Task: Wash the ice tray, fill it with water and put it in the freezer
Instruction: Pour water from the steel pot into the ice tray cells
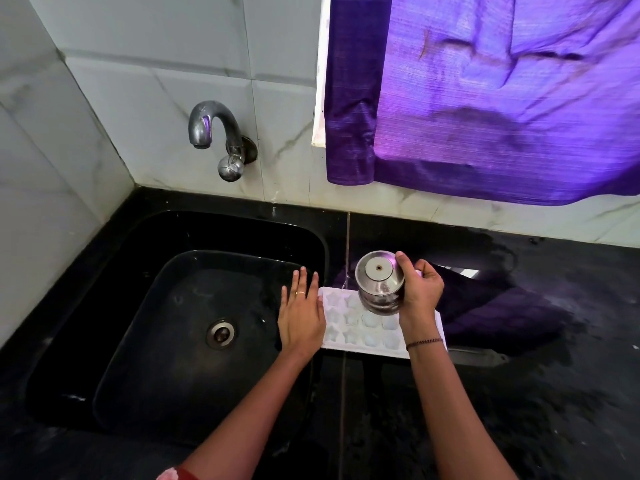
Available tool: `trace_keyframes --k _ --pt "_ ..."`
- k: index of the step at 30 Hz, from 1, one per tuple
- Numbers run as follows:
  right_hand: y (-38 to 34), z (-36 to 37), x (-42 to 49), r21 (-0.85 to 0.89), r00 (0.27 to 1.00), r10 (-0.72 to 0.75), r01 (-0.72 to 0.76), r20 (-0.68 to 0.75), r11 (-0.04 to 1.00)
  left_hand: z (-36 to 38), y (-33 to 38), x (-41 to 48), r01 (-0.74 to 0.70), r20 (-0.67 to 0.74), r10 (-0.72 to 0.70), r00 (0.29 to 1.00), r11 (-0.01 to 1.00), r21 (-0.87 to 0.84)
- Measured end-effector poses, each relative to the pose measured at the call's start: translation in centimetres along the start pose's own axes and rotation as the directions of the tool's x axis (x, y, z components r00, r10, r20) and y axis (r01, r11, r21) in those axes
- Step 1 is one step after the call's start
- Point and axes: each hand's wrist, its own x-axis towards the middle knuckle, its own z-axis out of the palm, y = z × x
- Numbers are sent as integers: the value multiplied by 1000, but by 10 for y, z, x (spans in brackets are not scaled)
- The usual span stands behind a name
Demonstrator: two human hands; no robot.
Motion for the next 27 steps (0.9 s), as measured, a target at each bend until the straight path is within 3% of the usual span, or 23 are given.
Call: trace_keyframes --k 9,27 --pt "-7 -15 2 7 1000 0 0 -22 1000 8 2 -10 -21 79 21 997 1000 -3" --pt "-4 -25 7 -144 994 -97 90 -41 985 13 1 -11 23 83 -22 996 1000 -12"
